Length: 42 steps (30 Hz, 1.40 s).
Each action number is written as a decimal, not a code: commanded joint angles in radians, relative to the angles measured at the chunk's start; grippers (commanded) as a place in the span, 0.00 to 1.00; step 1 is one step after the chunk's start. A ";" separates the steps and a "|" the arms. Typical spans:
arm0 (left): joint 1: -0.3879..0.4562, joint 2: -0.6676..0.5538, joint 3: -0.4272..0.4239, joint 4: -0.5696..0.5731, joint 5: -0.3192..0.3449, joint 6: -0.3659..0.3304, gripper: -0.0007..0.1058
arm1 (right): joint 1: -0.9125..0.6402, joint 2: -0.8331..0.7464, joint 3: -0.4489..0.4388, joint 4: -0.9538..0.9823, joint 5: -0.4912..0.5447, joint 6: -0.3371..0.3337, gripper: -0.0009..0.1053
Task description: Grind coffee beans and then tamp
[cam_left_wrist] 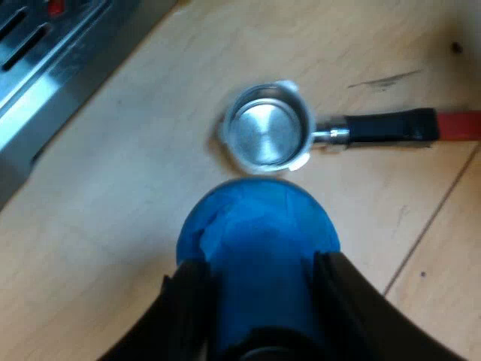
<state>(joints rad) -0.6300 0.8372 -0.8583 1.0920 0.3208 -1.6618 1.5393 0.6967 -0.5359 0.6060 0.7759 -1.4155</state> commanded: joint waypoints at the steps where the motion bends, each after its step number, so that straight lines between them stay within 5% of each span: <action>1: -0.060 0.003 -0.008 -0.032 0.013 -0.014 0.01 | 0.001 -0.029 0.079 -0.095 -0.013 0.002 0.67; 15: -0.156 0.178 -0.008 -0.124 0.004 -0.023 0.01 | 0.001 -0.027 0.284 -0.437 -0.126 -0.002 0.67; 24: -0.240 0.255 -0.015 -0.154 -0.017 0.008 0.01 | 0.001 -0.027 0.298 -0.440 -0.126 -0.002 0.67; 32: -0.293 0.349 -0.050 -0.156 -0.127 0.040 0.01 | 0.001 -0.027 0.298 -0.445 -0.126 -0.002 0.67; 42: -0.292 0.429 -0.053 -0.239 -0.121 0.060 0.01 | 0.001 -0.027 0.298 -0.445 -0.126 -0.002 0.67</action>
<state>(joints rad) -0.9195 1.2650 -0.9029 0.8753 0.2078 -1.6107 1.5393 0.6726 -0.2386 0.1680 0.6488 -1.4135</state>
